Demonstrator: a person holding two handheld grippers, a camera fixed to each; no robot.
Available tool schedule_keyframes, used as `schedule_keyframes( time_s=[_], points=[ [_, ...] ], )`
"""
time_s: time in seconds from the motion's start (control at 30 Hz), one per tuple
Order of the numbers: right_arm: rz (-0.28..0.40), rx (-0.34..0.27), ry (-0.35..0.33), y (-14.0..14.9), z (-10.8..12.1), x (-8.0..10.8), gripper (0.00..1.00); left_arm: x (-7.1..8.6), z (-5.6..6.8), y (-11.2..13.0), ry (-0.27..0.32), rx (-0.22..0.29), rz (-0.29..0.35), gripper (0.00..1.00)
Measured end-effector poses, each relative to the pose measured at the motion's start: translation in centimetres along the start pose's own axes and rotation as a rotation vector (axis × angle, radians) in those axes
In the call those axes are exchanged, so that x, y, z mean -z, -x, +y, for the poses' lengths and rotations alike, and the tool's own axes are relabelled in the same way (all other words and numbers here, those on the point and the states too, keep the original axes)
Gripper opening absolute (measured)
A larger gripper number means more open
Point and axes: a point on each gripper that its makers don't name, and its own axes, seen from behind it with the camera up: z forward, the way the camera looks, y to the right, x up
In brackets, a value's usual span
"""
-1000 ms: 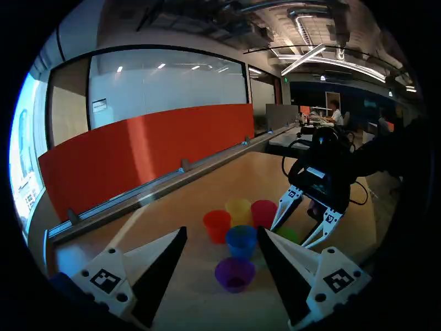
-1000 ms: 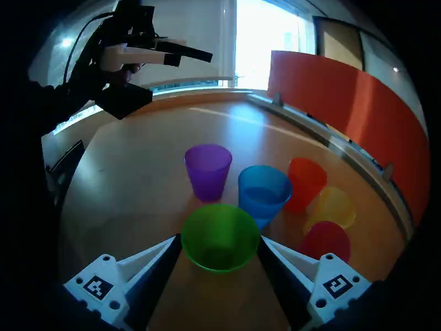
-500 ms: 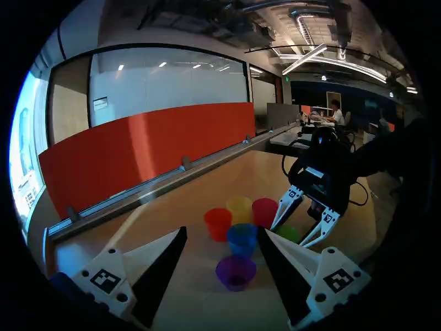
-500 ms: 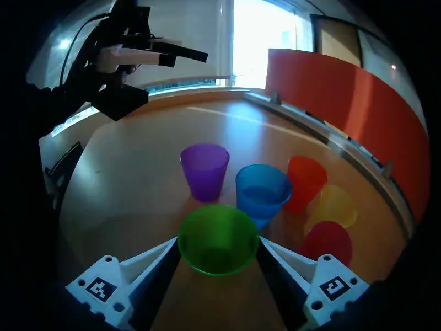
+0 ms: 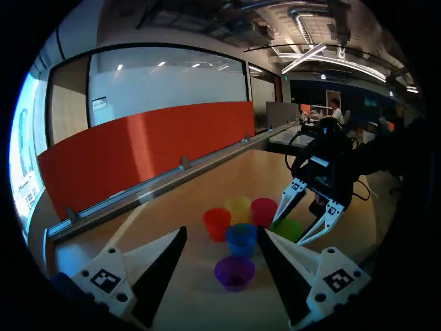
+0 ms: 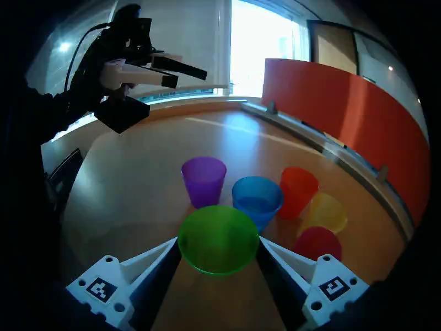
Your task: Pour water
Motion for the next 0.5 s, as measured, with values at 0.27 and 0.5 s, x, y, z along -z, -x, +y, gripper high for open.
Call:
schedule_keyframes(
  time_s=[0.27,0.5],
  points=[
    [0.043,0.012,0.011,-1.0,-0.3,1.5,0.92,-0.3,0.4,-0.3,0.003,-0.012,-0.006,0.94],
    [0.098,0.004,0.025,-2.3,-0.2,3.0,0.92,-0.6,0.8,-0.4,0.010,-0.021,-0.011,0.94]
  ],
)
